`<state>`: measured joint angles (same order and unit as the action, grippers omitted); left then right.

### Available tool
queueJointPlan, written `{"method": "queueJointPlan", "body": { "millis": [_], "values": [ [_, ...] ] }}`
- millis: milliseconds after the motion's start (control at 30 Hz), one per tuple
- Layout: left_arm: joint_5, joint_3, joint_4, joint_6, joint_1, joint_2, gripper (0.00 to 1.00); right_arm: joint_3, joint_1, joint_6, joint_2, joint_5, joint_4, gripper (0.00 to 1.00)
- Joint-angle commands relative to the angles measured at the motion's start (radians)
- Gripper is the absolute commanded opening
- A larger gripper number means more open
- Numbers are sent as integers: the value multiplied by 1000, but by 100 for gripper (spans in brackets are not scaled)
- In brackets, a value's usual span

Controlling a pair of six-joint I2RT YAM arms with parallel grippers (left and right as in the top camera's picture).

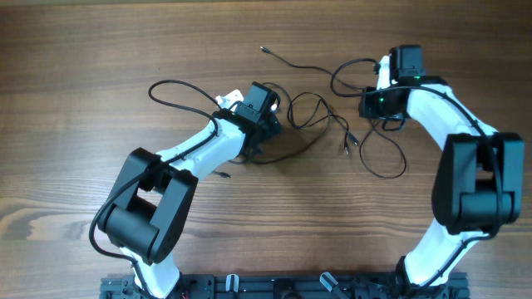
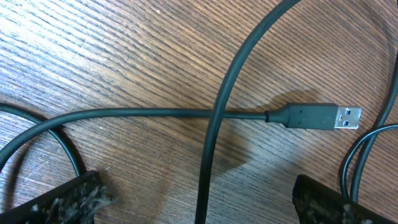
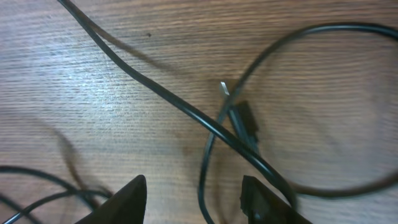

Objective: Untangle cables
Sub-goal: 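Pull a cable loop rightward with the right gripper while left holds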

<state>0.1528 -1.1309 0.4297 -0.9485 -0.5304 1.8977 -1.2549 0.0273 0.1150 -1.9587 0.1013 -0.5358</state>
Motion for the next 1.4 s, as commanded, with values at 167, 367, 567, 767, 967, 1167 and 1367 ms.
{"method": "queueJointPlan", "body": {
  "millis": [167,367,567,767,967,1167,1367],
  "values": [
    [-3,18,12,-2,-1,14,100,7,22,48,-119,-107,56,5],
    [-5,18,35,-2,-1,14,100,-106,-5,-9,-19,4,-18,4],
    [-5,18,36,-2,-1,14,100,-204,-173,-68,300,-69,-51,4],
    [-5,18,36,-2,-1,14,100,-204,-533,-134,346,-253,3,4],
    [-5,18,34,-2,-1,14,100,-204,-921,-254,346,-251,213,4],
    [-5,18,14,-2,-1,14,100,-203,-1017,-516,314,-155,255,4],
    [-5,18,11,-2,-1,14,100,-203,-1056,-551,298,-470,282,4]
  ]
}}
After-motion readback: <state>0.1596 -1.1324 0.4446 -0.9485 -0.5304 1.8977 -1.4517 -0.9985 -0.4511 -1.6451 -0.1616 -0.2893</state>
